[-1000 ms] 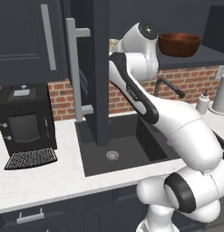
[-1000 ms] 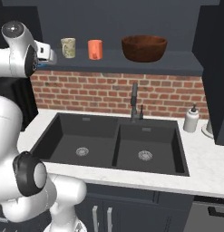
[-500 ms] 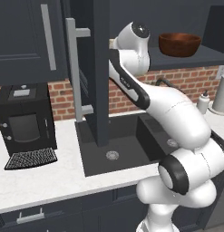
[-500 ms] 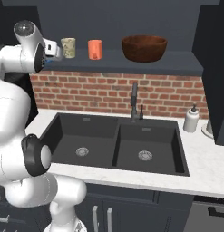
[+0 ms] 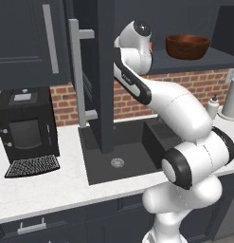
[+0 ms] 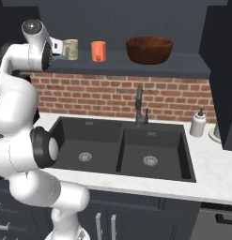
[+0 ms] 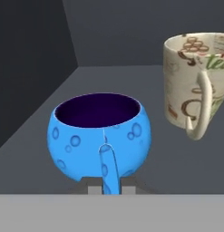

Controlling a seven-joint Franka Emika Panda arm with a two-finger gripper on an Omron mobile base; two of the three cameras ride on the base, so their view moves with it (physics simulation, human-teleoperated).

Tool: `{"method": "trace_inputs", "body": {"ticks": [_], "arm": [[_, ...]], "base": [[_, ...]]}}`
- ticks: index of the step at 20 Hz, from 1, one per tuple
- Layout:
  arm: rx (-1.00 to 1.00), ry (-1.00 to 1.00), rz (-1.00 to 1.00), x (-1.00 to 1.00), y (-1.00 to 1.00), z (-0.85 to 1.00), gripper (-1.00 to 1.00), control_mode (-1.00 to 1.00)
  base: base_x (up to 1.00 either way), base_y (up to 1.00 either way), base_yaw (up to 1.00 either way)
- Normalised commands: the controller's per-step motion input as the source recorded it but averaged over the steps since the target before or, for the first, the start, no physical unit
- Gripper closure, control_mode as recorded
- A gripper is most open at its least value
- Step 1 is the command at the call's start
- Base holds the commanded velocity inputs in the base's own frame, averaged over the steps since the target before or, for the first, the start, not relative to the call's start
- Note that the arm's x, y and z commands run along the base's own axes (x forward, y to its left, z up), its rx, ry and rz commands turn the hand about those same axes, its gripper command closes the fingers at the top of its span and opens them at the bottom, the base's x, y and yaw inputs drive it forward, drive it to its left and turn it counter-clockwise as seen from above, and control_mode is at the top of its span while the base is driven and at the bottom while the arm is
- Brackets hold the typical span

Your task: Gather all objects into one cabinet and sort the glasses and bowls to opposite sides.

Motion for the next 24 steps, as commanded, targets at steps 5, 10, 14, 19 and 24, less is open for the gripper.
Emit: {"method": "trace_inputs", "body": {"ticks": [5, 10, 14, 19, 24], "arm": [[0.00, 0.00, 0.00, 0.20, 0.07, -0.03, 1.00, -1.00], [0.00, 0.00, 0.00, 0.12, 0.08, -0.09, 1.00, -1.00], [0.00, 0.00, 0.00, 0.06, 0.06, -0.11, 1.00, -1.00], [0.00, 0.00, 0.00, 0.08, 0.03, -0.12, 1.00, -1.00], [0.00, 0.00, 0.00, 0.00, 0.00, -0.15, -1.00, -1.00]], "base": [[0.00, 0.00, 0.00], [0.00, 0.00, 0.00], [0.00, 0.00, 0.00], [0.00, 0.00, 0.00], [0.00, 0.00, 0.00]]}}
